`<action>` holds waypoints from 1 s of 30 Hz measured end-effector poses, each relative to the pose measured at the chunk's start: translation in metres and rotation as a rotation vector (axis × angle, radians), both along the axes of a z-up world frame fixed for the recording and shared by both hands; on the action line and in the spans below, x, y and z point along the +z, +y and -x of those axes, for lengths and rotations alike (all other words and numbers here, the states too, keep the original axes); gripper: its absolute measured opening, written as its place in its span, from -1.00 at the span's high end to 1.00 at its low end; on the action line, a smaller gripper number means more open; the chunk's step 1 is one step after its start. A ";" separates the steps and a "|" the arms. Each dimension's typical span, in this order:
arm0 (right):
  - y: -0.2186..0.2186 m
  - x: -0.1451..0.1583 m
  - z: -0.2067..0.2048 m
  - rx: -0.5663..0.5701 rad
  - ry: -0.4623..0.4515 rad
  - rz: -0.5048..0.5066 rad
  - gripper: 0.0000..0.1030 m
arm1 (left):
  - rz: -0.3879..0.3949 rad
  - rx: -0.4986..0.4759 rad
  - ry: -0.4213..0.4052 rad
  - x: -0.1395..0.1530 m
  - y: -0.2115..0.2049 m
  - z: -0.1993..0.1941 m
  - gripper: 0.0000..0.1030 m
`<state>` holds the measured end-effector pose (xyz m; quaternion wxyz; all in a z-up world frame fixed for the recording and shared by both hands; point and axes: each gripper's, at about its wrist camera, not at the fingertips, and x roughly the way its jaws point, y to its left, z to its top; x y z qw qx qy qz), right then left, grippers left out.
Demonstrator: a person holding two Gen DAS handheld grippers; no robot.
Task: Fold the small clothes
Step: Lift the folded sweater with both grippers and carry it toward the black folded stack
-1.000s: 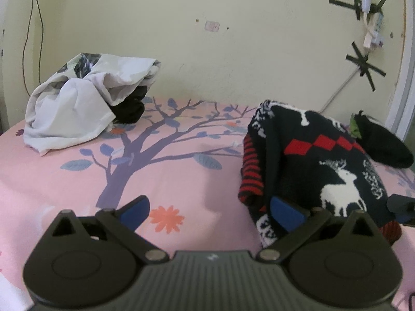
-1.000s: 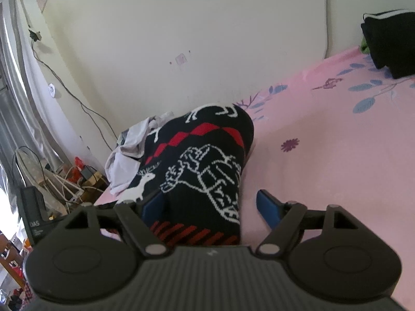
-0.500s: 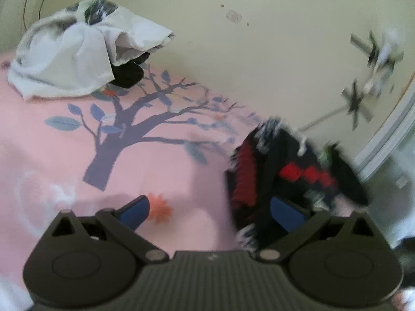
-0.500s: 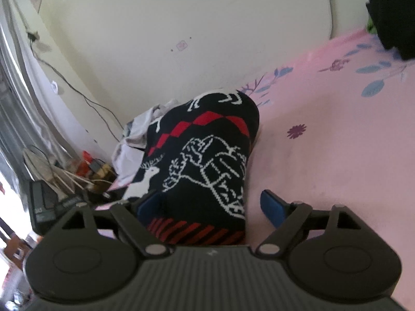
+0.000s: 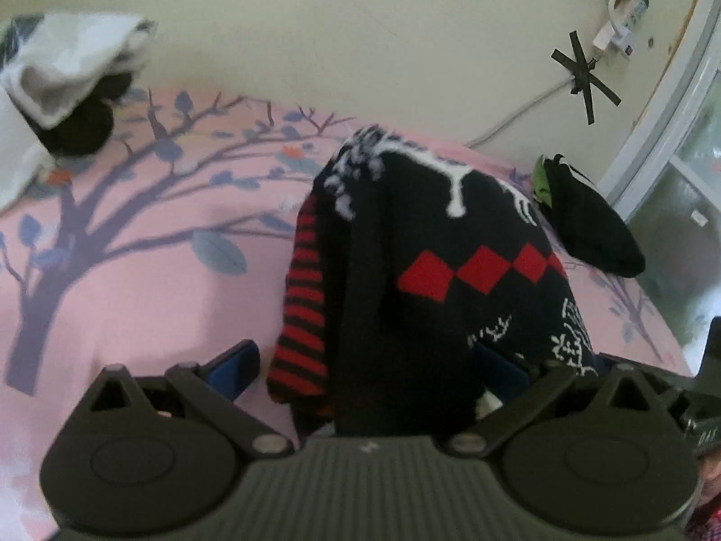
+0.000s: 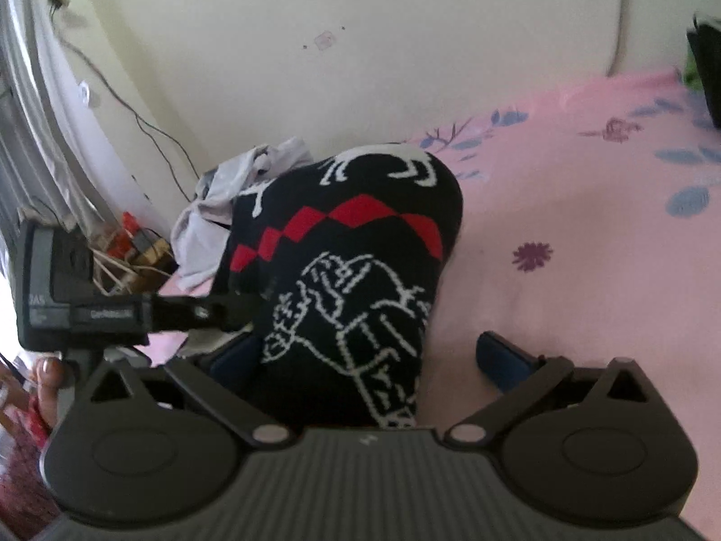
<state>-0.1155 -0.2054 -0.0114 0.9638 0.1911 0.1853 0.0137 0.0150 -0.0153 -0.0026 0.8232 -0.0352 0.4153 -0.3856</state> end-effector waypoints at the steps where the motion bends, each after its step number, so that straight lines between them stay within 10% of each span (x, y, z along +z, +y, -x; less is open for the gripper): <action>1: 0.002 -0.001 0.000 -0.003 -0.009 0.014 -0.89 | 0.013 -0.011 -0.001 -0.001 0.003 -0.002 -1.00; 12: -0.018 -0.006 0.006 0.086 -0.046 -0.032 -0.89 | 0.080 -0.099 -0.095 -0.011 0.020 0.011 -1.00; 22: -0.050 0.003 -0.004 0.177 0.026 -0.194 -0.88 | 0.102 -0.131 0.190 -0.002 0.020 -0.044 -1.00; 30: -0.055 0.014 -0.033 0.214 0.125 -0.229 -0.86 | 0.129 -0.219 0.240 -0.004 0.013 -0.053 -1.00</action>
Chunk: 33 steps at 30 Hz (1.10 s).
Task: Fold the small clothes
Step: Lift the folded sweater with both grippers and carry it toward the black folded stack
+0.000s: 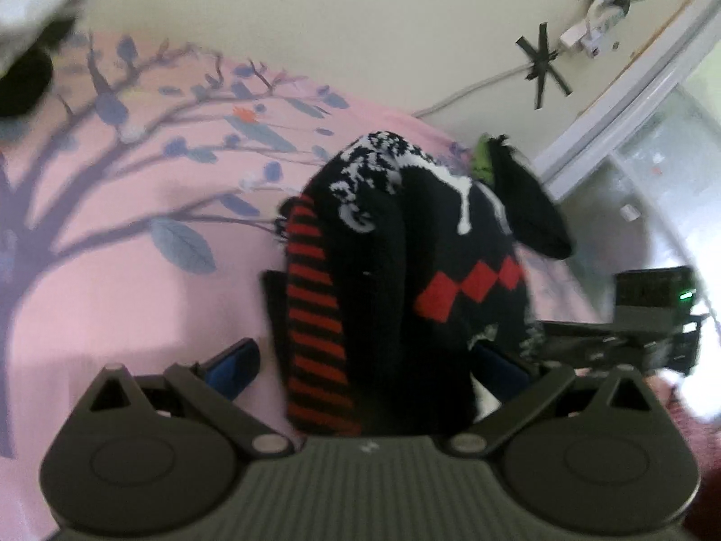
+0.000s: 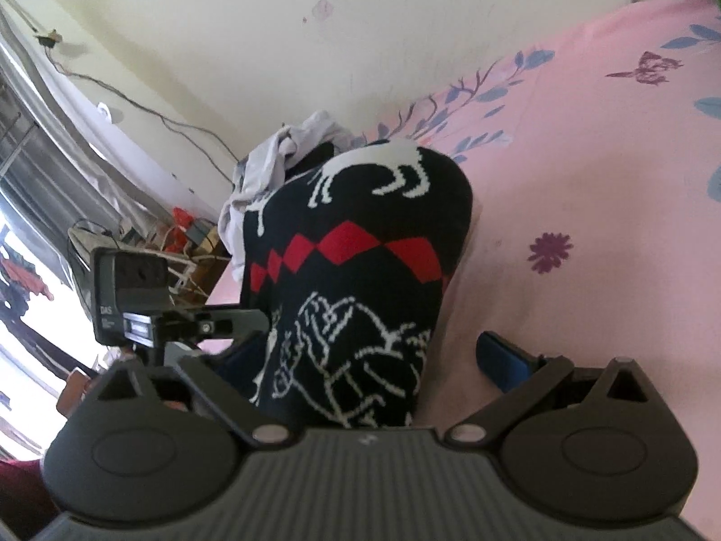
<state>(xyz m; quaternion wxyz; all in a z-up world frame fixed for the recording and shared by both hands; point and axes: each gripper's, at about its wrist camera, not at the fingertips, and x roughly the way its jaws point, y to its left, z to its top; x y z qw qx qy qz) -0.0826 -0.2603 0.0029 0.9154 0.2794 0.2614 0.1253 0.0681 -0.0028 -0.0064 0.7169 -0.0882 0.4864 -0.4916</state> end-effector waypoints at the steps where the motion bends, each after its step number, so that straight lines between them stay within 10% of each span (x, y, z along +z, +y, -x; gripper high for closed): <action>1: 0.003 0.001 -0.006 0.010 0.008 0.007 -0.83 | 0.025 -0.004 0.040 -0.002 0.000 -0.003 -1.00; 16: 0.019 0.007 -0.017 0.051 -0.029 0.020 -0.15 | 0.083 -0.084 0.031 -0.004 -0.036 0.006 -0.96; 33: -0.086 0.018 0.165 -0.289 -0.095 0.041 -0.13 | 0.106 -0.393 0.003 0.031 -0.243 0.088 -0.95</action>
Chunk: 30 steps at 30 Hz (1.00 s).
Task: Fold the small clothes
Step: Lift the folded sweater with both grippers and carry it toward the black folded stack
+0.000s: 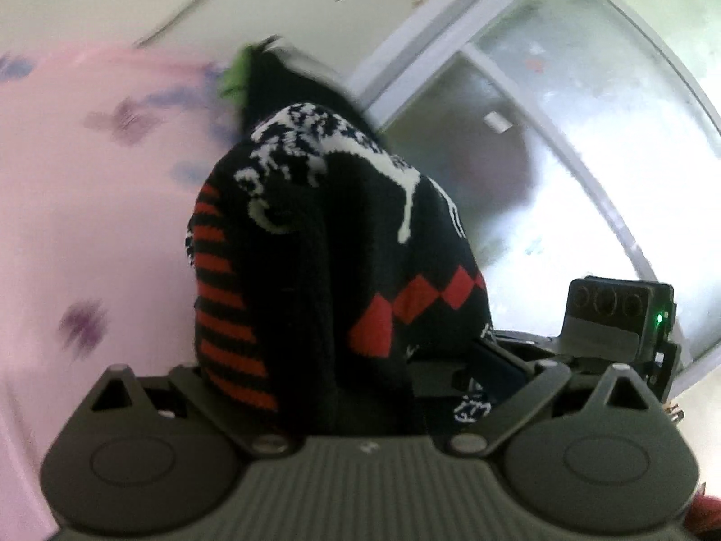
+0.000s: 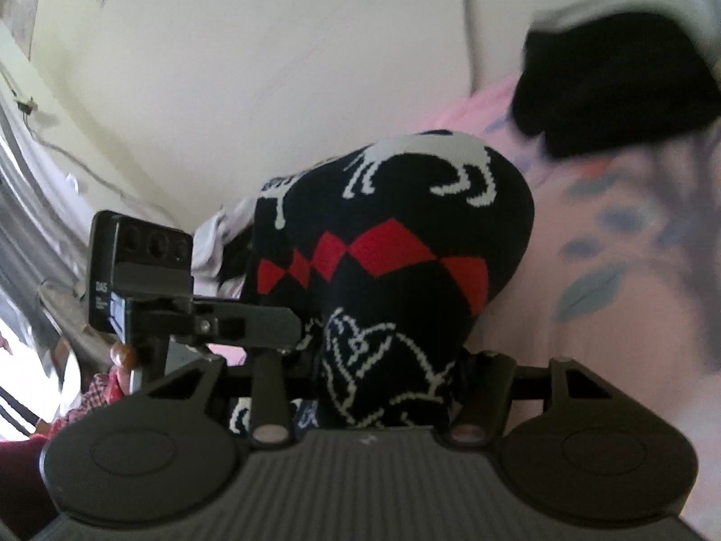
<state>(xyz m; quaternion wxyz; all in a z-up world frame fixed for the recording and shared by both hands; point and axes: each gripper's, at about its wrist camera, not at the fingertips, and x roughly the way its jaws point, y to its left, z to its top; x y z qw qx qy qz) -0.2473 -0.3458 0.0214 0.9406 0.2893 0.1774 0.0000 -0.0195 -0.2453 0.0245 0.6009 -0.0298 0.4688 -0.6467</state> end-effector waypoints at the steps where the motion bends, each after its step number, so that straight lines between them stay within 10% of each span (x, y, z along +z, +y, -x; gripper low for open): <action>1: -0.009 0.010 0.008 -0.015 -0.025 0.017 -0.13 | 0.020 -0.004 -0.016 0.012 -0.011 0.000 -0.95; 7: -0.073 0.092 0.015 -0.076 -0.167 0.137 -0.12 | 0.137 0.034 -0.129 0.086 -0.093 -0.031 -0.95; 12: -0.142 0.133 -0.018 -0.145 -0.165 0.226 -0.10 | 0.134 0.120 -0.114 0.086 -0.164 -0.082 -0.96; 21: -0.223 0.075 -0.090 -0.314 0.063 0.220 -0.13 | -0.052 0.275 -0.063 -0.014 -0.227 -0.131 -1.00; 30: -0.169 0.075 -0.054 -0.502 -0.044 0.357 -0.68 | 0.008 0.311 -0.212 0.021 -0.160 -0.094 -0.99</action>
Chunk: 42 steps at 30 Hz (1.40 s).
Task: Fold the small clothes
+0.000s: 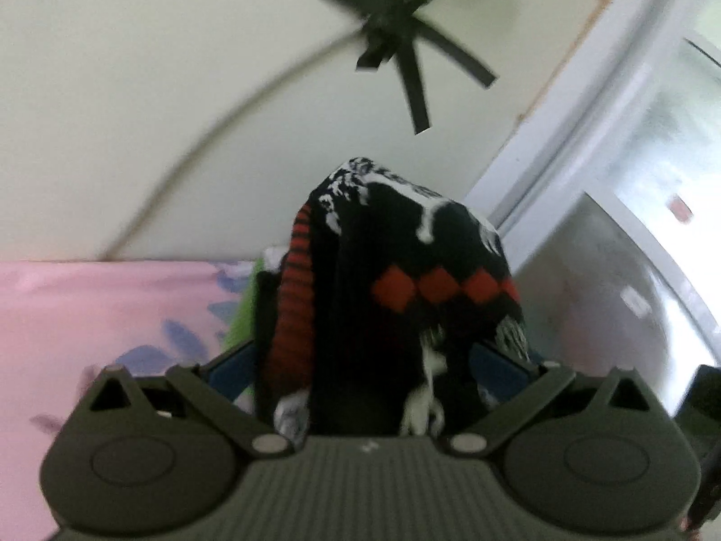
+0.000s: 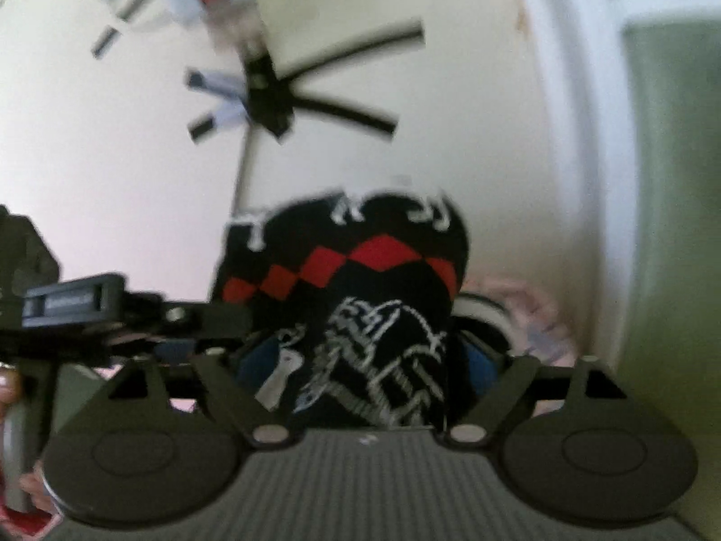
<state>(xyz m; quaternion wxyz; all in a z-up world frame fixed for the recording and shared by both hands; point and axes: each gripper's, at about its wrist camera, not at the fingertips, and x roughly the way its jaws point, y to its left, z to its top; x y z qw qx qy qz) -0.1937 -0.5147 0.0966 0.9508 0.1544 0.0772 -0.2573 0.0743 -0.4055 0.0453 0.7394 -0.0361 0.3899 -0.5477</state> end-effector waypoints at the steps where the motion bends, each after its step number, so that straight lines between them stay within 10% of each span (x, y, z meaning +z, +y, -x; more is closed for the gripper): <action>1: 0.014 -0.001 0.010 -0.016 -0.019 0.019 -0.67 | -0.014 0.014 -0.034 0.002 0.013 0.008 -0.99; 10: 0.137 -0.057 0.074 0.058 -0.057 -0.092 -0.69 | -0.246 0.129 -0.394 -0.017 0.114 0.108 -0.99; 23: 0.252 -0.108 0.099 -0.086 -0.024 -0.211 -0.70 | -0.280 0.236 -0.381 -0.051 0.218 0.169 -0.99; 42: 0.299 -0.133 0.116 -0.143 -0.019 -0.242 -0.73 | -0.282 0.282 -0.443 -0.054 0.245 0.188 -0.99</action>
